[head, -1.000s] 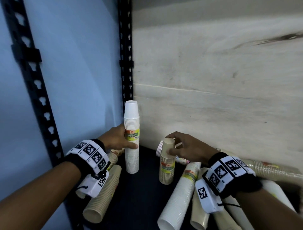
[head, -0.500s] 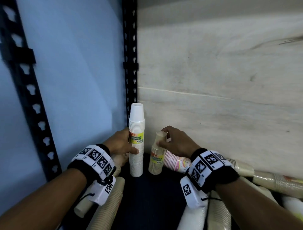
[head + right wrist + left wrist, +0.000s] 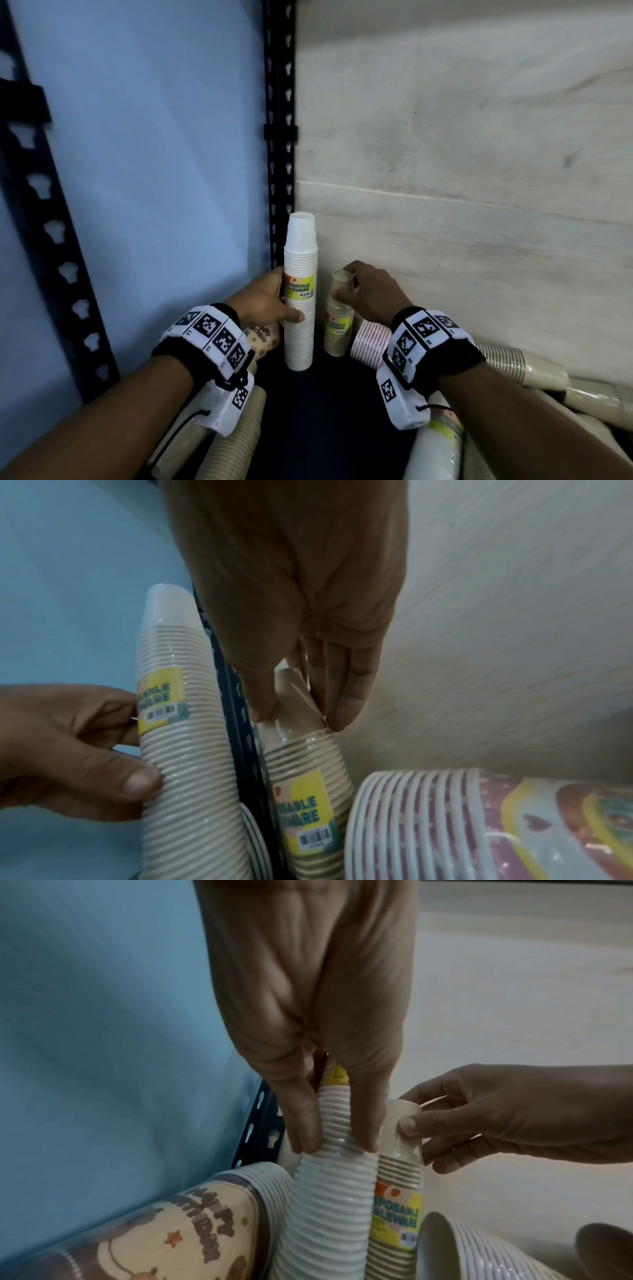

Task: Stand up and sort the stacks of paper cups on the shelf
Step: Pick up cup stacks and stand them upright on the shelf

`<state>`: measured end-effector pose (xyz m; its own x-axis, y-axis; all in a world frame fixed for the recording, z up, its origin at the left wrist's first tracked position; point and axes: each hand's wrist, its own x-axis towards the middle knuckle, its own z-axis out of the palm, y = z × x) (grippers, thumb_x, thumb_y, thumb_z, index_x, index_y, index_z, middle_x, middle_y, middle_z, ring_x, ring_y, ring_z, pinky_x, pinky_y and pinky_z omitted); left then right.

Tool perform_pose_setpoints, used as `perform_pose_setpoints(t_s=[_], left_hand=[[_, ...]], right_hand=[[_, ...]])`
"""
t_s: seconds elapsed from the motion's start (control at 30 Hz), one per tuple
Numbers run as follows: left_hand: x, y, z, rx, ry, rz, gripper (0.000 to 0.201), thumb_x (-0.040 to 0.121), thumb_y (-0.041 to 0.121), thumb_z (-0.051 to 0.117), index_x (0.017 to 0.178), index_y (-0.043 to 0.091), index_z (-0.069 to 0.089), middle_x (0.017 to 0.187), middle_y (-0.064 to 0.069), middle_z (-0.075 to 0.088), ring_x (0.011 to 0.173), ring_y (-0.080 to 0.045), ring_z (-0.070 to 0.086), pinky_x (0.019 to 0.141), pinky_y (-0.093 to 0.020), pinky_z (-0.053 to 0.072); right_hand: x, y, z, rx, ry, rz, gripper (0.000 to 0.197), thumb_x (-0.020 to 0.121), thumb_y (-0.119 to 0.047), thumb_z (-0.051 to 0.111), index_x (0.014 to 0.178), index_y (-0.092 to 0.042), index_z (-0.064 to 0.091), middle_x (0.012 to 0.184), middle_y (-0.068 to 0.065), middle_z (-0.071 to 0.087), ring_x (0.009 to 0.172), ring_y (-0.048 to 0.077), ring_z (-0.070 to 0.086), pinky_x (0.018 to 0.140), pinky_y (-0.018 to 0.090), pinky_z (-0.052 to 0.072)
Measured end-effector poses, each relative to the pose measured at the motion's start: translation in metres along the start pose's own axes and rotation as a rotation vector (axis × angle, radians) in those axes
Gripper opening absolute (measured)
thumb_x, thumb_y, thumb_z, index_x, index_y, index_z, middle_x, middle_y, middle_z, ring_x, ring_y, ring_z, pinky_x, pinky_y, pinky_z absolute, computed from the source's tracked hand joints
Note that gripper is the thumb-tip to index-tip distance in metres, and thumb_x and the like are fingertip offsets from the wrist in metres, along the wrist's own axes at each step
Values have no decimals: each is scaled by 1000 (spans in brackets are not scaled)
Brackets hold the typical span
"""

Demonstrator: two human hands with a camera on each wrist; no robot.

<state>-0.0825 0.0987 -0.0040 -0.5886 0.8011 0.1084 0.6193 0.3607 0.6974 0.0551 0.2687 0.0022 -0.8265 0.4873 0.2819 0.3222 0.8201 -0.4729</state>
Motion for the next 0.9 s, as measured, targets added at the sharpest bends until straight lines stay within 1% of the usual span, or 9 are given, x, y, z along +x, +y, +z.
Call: perform_pose_setpoints(t_s=[0.1, 0.27, 0.47, 0.57, 0.7, 0.77, 0.8, 0.87, 0.9], left_hand=[[4, -2, 0, -17, -26, 4, 79, 63, 17, 89, 129, 19, 46, 122, 2, 64, 111, -17, 62, 100, -43, 50], [10, -2, 0, -15, -48, 11, 82, 63, 18, 89, 132, 20, 45, 123, 3, 64, 112, -16, 61, 100, -42, 49], [12, -4, 2, -29, -34, 10, 84, 61, 23, 90, 132, 22, 45, 123, 5, 63, 111, -15, 62, 100, -42, 49], [10, -2, 3, -27, -23, 10, 81, 64, 20, 89, 132, 22, 45, 124, 5, 63, 112, -15, 62, 101, -41, 49], [7, 1, 2, -33, -42, -31, 78, 66, 15, 88, 133, 18, 47, 126, 2, 63, 111, -17, 62, 101, -40, 49], [2, 2, -1, -56, -53, -75, 80, 66, 12, 87, 135, 15, 46, 126, -1, 63, 108, -18, 64, 96, -41, 53], [-2, 2, -4, -69, -52, -103, 81, 67, 10, 86, 136, 14, 45, 126, -2, 62, 107, -19, 64, 91, -40, 55], [-11, 4, -11, -49, -35, -150, 80, 70, 8, 85, 138, 12, 42, 128, -5, 59, 104, -21, 65, 76, -32, 60], [-16, 5, -15, -22, -18, -171, 78, 71, 9, 84, 138, 11, 43, 126, -7, 59, 101, -21, 65, 69, -28, 59]], right_hand=[[2, 0, -1, 0, 8, 12, 41, 84, -38, 69, 119, -18, 57, 112, 6, 66, 101, 26, 62, 86, 38, 50], [2, 0, 1, -14, 30, 15, 42, 85, -38, 69, 118, -17, 57, 110, 7, 68, 98, 26, 63, 84, 37, 51], [4, 0, 1, -34, 56, 25, 45, 83, -42, 70, 118, -15, 57, 109, 8, 69, 99, 27, 63, 83, 36, 50], [4, 2, 1, -27, 61, 29, 46, 83, -43, 70, 117, -16, 58, 107, 7, 69, 98, 26, 63, 82, 35, 49], [1, 6, 3, -16, 54, 25, 48, 82, -49, 70, 115, -16, 59, 106, 4, 69, 96, 22, 63, 74, 29, 45], [-3, 7, 1, -23, 45, 25, 51, 83, -49, 69, 119, -15, 58, 110, 4, 69, 99, 23, 63, 78, 29, 46], [-5, 8, -1, -33, 41, 28, 52, 84, -49, 69, 122, -15, 57, 111, 4, 68, 102, 23, 63, 79, 30, 46], [-10, 11, -7, -59, 32, 40, 53, 85, -49, 68, 126, -17, 56, 111, 4, 69, 104, 23, 63, 80, 29, 44], [-14, 14, -10, -76, 22, 40, 53, 86, -50, 66, 127, -18, 55, 111, 3, 69, 104, 22, 63, 80, 29, 44]])
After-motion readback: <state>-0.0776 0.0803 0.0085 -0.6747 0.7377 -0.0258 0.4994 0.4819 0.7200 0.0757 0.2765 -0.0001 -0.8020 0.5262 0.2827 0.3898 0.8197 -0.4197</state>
